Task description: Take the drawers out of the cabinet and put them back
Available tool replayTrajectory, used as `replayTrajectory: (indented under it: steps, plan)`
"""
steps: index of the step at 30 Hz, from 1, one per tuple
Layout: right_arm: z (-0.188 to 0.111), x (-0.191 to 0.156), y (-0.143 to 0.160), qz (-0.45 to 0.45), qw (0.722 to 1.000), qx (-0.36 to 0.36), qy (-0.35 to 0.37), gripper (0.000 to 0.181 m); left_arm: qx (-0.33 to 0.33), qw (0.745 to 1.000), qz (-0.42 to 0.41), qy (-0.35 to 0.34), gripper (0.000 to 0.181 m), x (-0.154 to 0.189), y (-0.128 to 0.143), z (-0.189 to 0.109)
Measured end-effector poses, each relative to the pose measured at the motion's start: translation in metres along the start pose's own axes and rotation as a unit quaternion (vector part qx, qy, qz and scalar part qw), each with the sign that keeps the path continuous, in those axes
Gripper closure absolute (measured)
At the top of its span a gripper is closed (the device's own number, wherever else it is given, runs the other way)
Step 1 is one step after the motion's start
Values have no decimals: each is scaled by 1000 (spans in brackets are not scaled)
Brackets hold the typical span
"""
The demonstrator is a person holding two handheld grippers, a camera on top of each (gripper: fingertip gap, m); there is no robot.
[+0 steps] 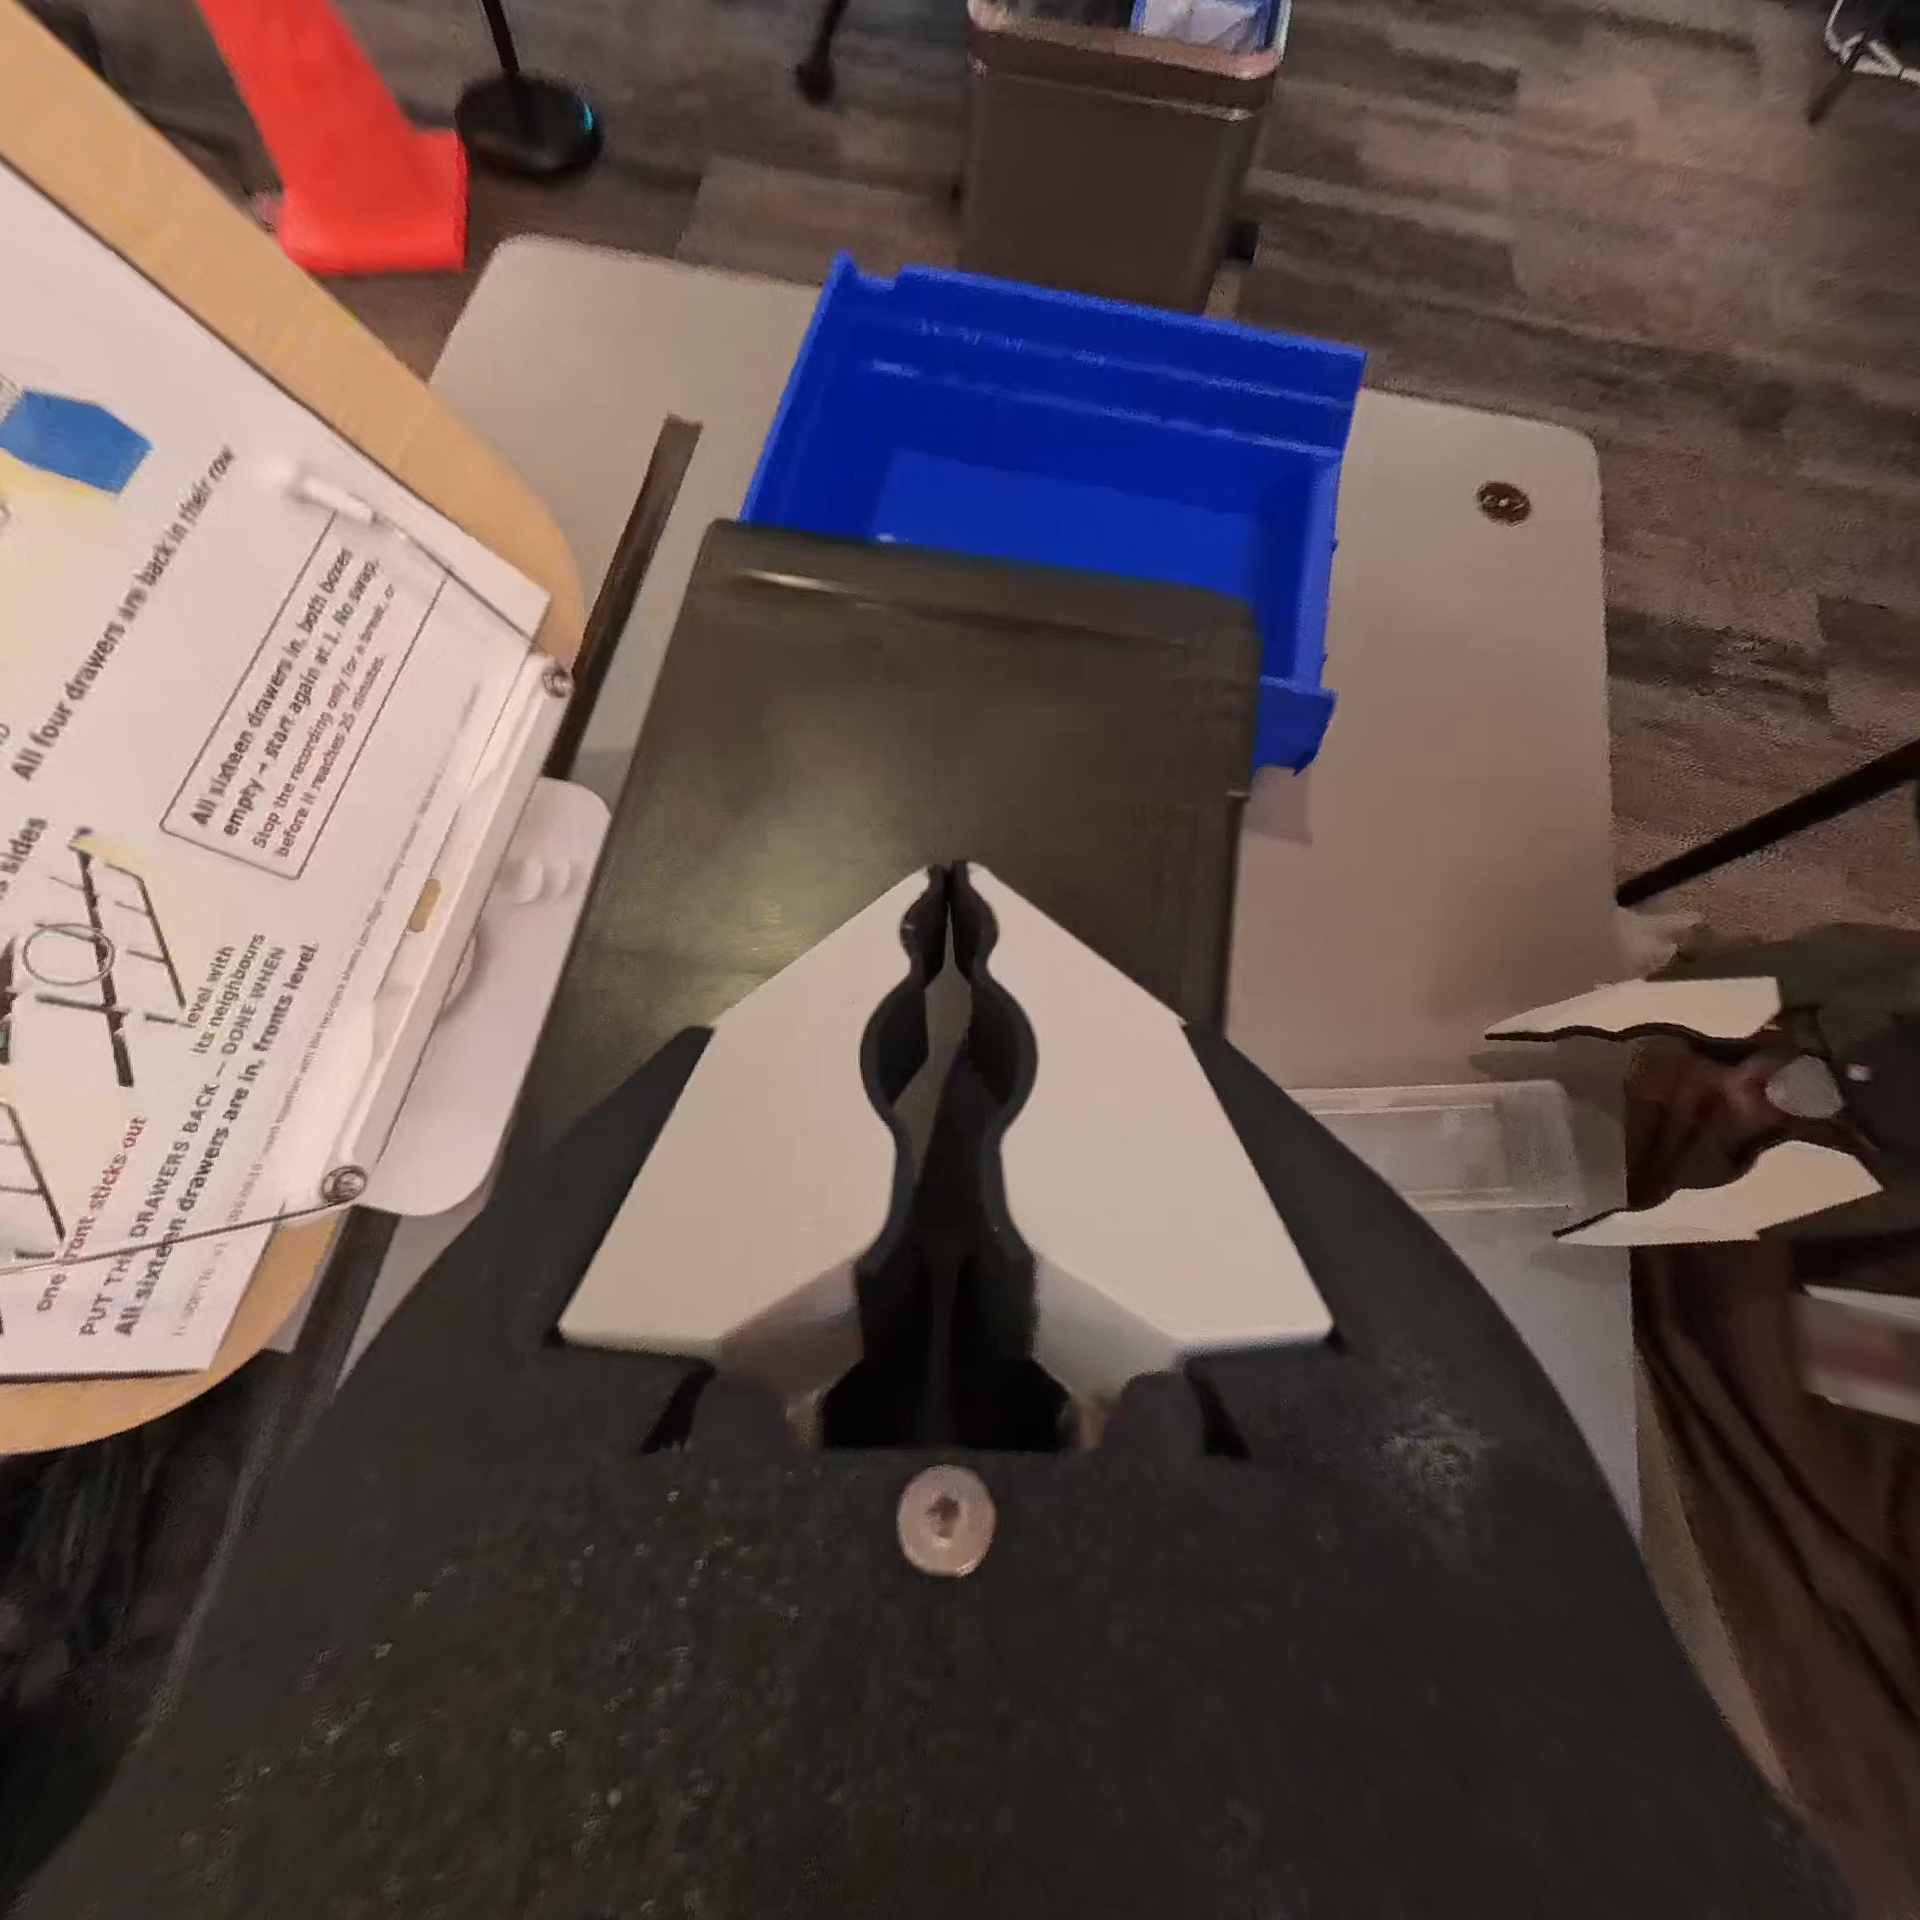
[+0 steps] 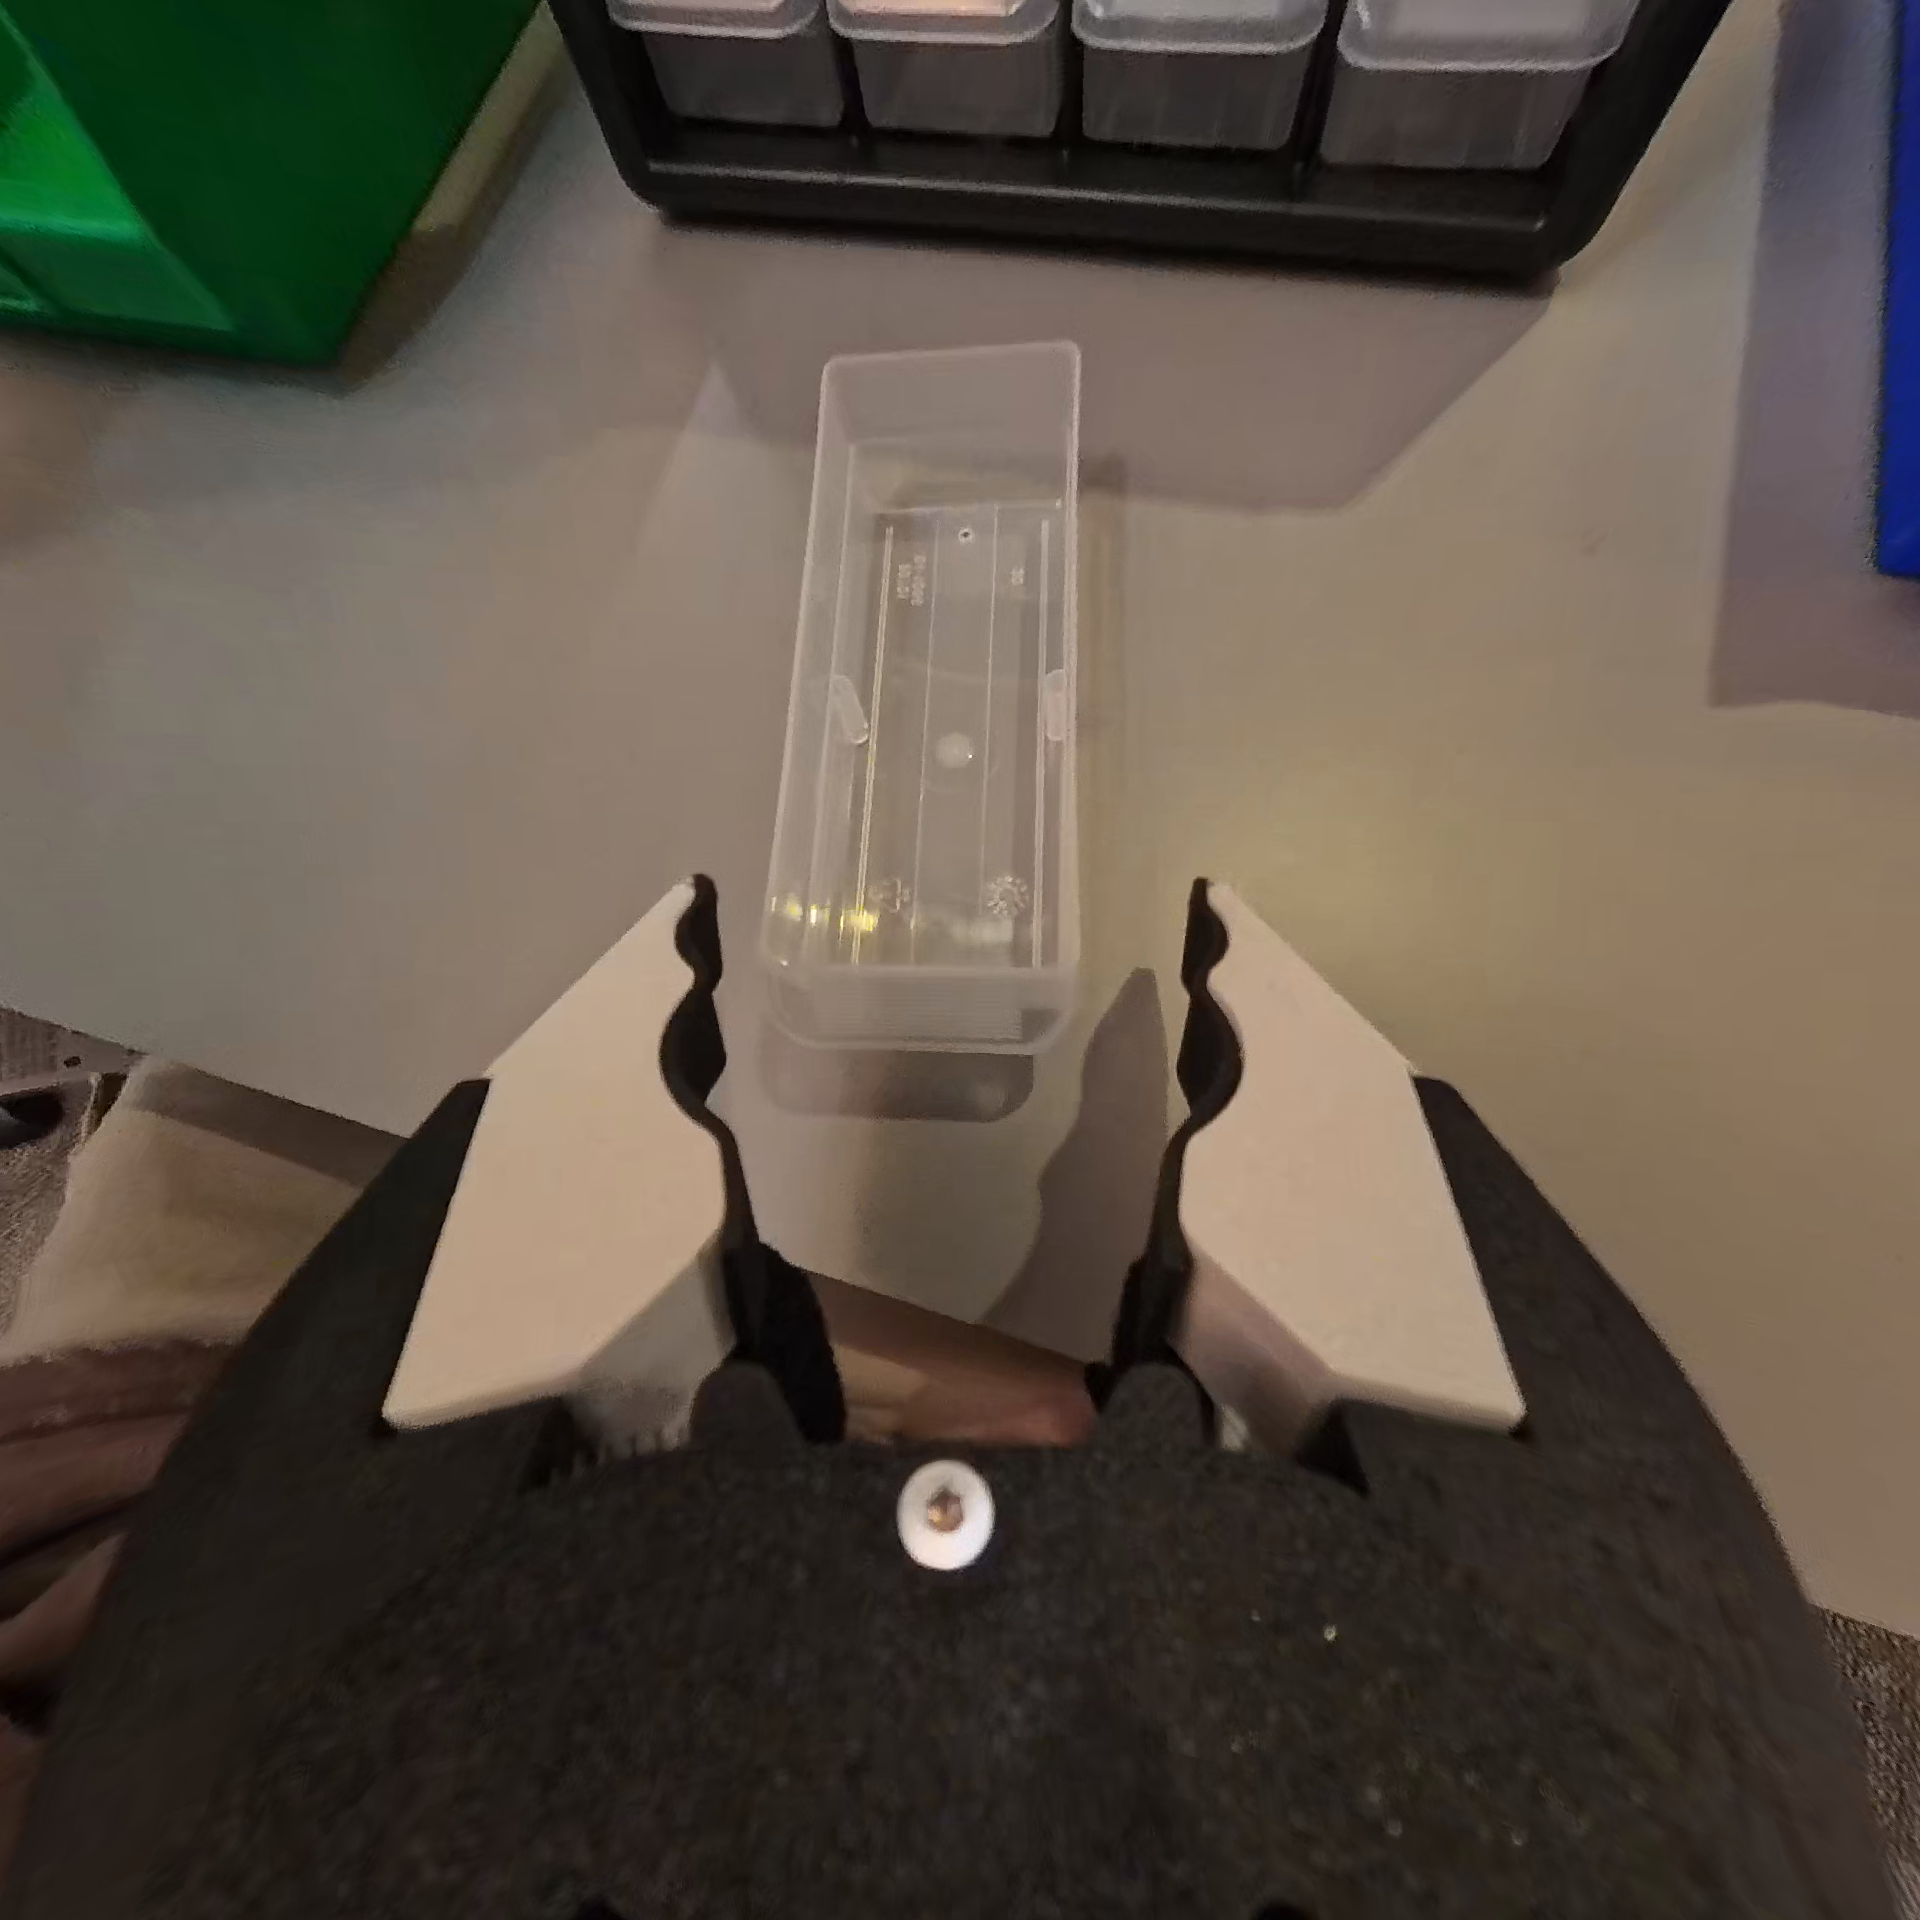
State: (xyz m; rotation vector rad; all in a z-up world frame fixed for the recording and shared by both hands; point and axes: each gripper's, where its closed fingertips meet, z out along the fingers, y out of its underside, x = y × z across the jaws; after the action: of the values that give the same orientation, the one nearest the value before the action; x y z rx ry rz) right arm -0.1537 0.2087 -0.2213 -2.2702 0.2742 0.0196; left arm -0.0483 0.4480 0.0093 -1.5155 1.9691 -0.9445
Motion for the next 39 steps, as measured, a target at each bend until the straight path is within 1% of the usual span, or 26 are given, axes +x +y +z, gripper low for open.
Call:
replayTrajectory:
  steps: [1,3,6,10,11,13,16,17,18,19,21,25,29,33,39]
  plan:
    - [2,-1,2,-4,1000,-4,3,92,-7,1000,1,1,181,-7,1,4]
    - [5,-3,6,-14,1000,-13,13,90,-26,1000,9,11,181,-13,3,13]
    - [8,-5,6,-12,1000,-10,19,86,-61,998,32,2,181,-25,12,24]
    - [13,-4,3,-5,1000,-2,24,85,-77,997,25,11,181,-33,30,31]
    - [14,-3,3,-6,1000,-1,27,85,-65,998,23,13,181,-34,29,31]
    - [16,-2,2,-12,999,1,32,85,-66,997,26,1,181,-39,32,29]
    - [21,2,5,-23,999,-5,45,89,-70,997,39,-18,181,-42,33,28]
    - [22,3,6,-23,999,-8,48,93,-71,997,38,-19,181,-42,33,28]
    - [23,2,7,-22,999,-9,45,105,-73,996,37,-19,181,-42,33,28]
    - [23,0,7,-21,999,-5,37,112,-75,996,37,-20,181,-42,34,28]
    - [23,-1,6,-14,999,-2,30,112,-77,996,40,-21,181,-42,33,28]
    - [21,4,3,-18,999,7,40,113,-74,996,35,-23,181,-42,33,28]
    - [11,9,-12,-8,998,39,47,114,-76,996,34,-32,181,-42,33,27]
    - [-9,11,-36,2,995,78,56,115,-83,995,43,-39,181,-42,34,27]
    - [-38,10,-67,-2,992,111,67,116,-85,995,40,-39,181,-42,33,27]
